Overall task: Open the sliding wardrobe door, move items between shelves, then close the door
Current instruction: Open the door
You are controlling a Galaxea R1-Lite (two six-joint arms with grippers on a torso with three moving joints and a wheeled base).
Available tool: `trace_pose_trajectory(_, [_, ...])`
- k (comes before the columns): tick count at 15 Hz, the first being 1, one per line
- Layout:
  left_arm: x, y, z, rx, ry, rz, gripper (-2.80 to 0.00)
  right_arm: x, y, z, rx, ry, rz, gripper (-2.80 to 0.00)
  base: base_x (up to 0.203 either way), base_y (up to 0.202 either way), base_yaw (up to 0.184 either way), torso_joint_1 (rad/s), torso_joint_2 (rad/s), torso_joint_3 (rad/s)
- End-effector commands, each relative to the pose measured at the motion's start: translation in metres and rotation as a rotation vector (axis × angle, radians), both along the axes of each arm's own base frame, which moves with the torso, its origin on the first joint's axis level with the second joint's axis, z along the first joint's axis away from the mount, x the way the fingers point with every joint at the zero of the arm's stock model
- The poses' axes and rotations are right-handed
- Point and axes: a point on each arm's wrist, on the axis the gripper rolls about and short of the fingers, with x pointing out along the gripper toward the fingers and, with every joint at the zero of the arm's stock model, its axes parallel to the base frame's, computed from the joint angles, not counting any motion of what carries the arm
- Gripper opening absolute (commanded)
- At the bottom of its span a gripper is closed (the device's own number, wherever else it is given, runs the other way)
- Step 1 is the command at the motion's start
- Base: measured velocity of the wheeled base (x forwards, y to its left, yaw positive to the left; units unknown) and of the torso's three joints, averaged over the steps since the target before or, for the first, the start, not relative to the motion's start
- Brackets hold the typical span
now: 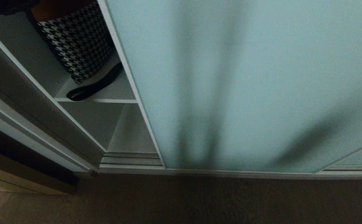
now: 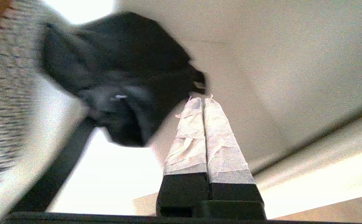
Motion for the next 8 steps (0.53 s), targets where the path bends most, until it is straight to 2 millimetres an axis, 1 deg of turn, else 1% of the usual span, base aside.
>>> trace_pose_trajectory(1, [-0.011, 0.008, -0.002, -0.013, 0.001, 0.101, -2.8, 0.0, 0.0, 0.0, 0.0, 0.001, 0.001, -2.8, 0.0, 0.0, 0.0, 0.0, 0.0, 0.0])
trace_pose_trajectory(2, [-0.014, 0.011, -0.012, -0.008, 0.03, 0.173, -2.8, 0.0, 0.0, 0.0, 0.0, 0.001, 0.0, -2.8, 0.0, 0.0, 0.0, 0.0, 0.0, 0.0])
trace_pose_trajectory(3, [-0.019, 0.012, -0.028, 0.034, 0.065, 0.241, -2.8, 0.0, 0.0, 0.0, 0.0, 0.0, 0.0, -2.8, 0.0, 0.0, 0.0, 0.0, 0.0, 0.0])
trace_pose_trajectory(4, [-0.027, 0.011, -0.046, 0.1, 0.096, 0.283, -2.8, 0.0, 0.0, 0.0, 0.0, 0.0, 0.001, -2.8, 0.0, 0.0, 0.0, 0.0, 0.0, 0.0])
trace_pose_trajectory(5, [-0.041, 0.01, -0.067, 0.19, 0.126, 0.313, -2.8, 0.0, 0.0, 0.0, 0.0, 0.001, 0.001, -2.8, 0.0, 0.0, 0.0, 0.0, 0.0, 0.0])
trace_pose_trajectory(6, [-0.064, 0.007, -0.086, 0.256, 0.144, 0.329, -2.8, 0.0, 0.0, 0.0, 0.0, 0.001, 0.0, -2.8, 0.0, 0.0, 0.0, 0.0, 0.0, 0.0])
trace_pose_trajectory(8, [-0.12, 0.0, -0.126, 0.315, 0.159, 0.341, -2.8, 0.0, 0.0, 0.0, 0.0, 0.0, 0.001, -2.8, 0.0, 0.0, 0.0, 0.0, 0.0, 0.0])
